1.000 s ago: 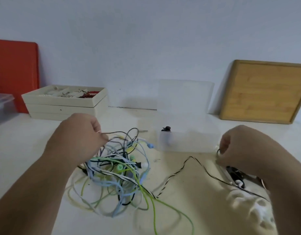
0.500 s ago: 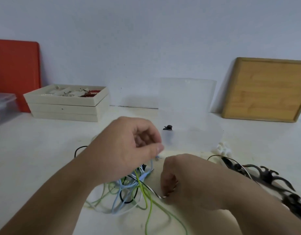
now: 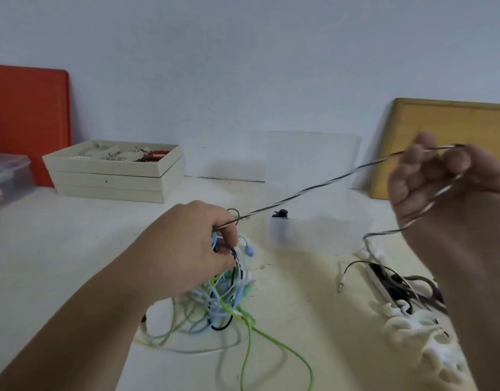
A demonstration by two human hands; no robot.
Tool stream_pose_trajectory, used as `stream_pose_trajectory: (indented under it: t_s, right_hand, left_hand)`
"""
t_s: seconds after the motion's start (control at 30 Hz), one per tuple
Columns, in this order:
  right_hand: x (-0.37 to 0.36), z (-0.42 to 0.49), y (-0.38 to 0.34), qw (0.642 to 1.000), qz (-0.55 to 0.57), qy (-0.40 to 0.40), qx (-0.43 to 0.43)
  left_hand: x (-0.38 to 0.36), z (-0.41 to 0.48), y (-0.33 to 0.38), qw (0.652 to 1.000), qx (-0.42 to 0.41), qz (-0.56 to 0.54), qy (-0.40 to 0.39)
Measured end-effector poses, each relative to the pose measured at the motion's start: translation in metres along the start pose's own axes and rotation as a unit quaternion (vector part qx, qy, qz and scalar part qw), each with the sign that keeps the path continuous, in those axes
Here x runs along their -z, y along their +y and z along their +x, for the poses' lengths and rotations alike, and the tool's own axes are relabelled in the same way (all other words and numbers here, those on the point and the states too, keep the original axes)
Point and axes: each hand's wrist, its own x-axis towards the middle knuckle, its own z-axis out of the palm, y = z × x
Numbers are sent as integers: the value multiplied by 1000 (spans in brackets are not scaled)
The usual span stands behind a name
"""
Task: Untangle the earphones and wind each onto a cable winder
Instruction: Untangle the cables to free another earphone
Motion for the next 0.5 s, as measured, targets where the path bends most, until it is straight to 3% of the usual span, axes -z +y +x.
stream_pose_trajectory:
  t_s: [0.07,0.13,0.2,0.27,0.3,0.33,0.4,0.47,0.5]
  right_hand:
    - [20,4,-12,987,148,-52,-22]
    - [36,8,-21,981,193,-36,4]
    - [39,9,-24,991,65,75,89]
    - [38,12,-22,955,-151,221,124]
    - [36,14,-20,908,-293,278,114]
    - [31,14,-15,835,-449,307,84]
    - [23,9,-3,641,-721,264,-17]
    - [15,0,11,456,-868,185,-69]
    - [13,-4,17,403,-898,168,-60]
  left_hand:
    - [3,1,-3,999,9,29,14]
    - [5,1,-5,999,15,34,35]
    - [7,1,-5,998,12,21,54]
    - [6,1,-2,998,0,3,60]
    - [5,1,0,998,-7,-3,64]
    - [4,1,2,998,-13,-6,69]
    - [1,2,4,997,-20,1,79]
    - [-1,2,6,996,-25,20,83]
    - [-3,2,7,996,-30,31,82]
